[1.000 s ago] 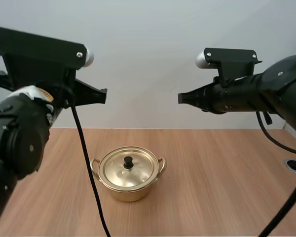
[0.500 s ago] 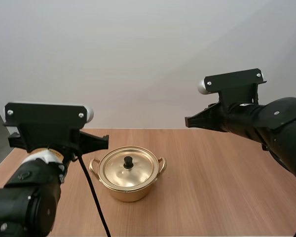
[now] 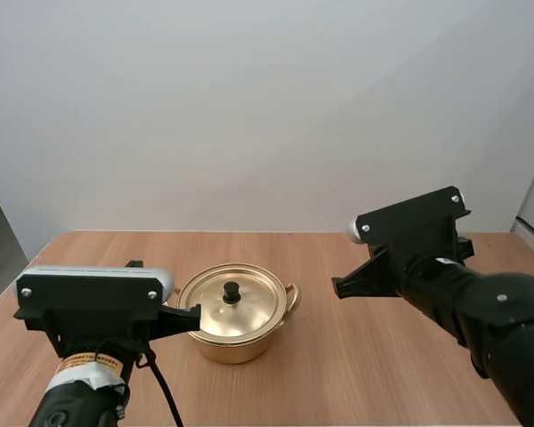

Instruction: Open the pot, put the car inside, and close it

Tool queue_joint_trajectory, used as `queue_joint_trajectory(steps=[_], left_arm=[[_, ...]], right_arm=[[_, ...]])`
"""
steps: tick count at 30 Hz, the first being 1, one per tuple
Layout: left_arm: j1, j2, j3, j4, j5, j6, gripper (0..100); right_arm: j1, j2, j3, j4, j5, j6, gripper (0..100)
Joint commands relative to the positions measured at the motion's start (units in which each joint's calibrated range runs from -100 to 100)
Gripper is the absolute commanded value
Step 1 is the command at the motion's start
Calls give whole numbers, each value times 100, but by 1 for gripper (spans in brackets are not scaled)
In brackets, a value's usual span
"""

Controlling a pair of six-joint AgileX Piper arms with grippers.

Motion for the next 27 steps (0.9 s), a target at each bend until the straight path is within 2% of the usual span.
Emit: queue_joint_trajectory(steps=[1, 3, 4, 6, 8, 11, 13, 16, 27], left_arm=[[-26, 0, 27, 0, 113, 5, 0], [-60, 0, 27, 0, 708, 5, 0], [-79, 0, 27, 0, 838, 5, 0], [-156, 0, 27, 0, 838, 5, 0], [-226, 0, 27, 0, 838, 5, 0], [-304, 0, 27, 0, 838, 5, 0], [-305, 0, 27, 0, 838, 5, 0], [-312, 0, 27, 0, 821, 5, 0], [-312, 0, 27, 0, 783, 5, 0]], right_arm=[[-3, -1177, 452, -1283, 0, 1478, 0], [33, -1651, 743, -2656, -252, 2890, 0], [78, -1813, 907, -3172, -658, 3691, 0], [241, -2206, 1276, -4684, -1573, 5293, 0], [407, -2643, 1545, -5678, -1666, 6151, 0], [549, -3110, 1574, -5651, -914, 6239, 0], [601, -3110, 1574, -5459, -169, 6239, 0], [610, -3110, 1574, -5524, 506, 6239, 0], [616, -3110, 1574, -5514, 472, 6258, 0]])
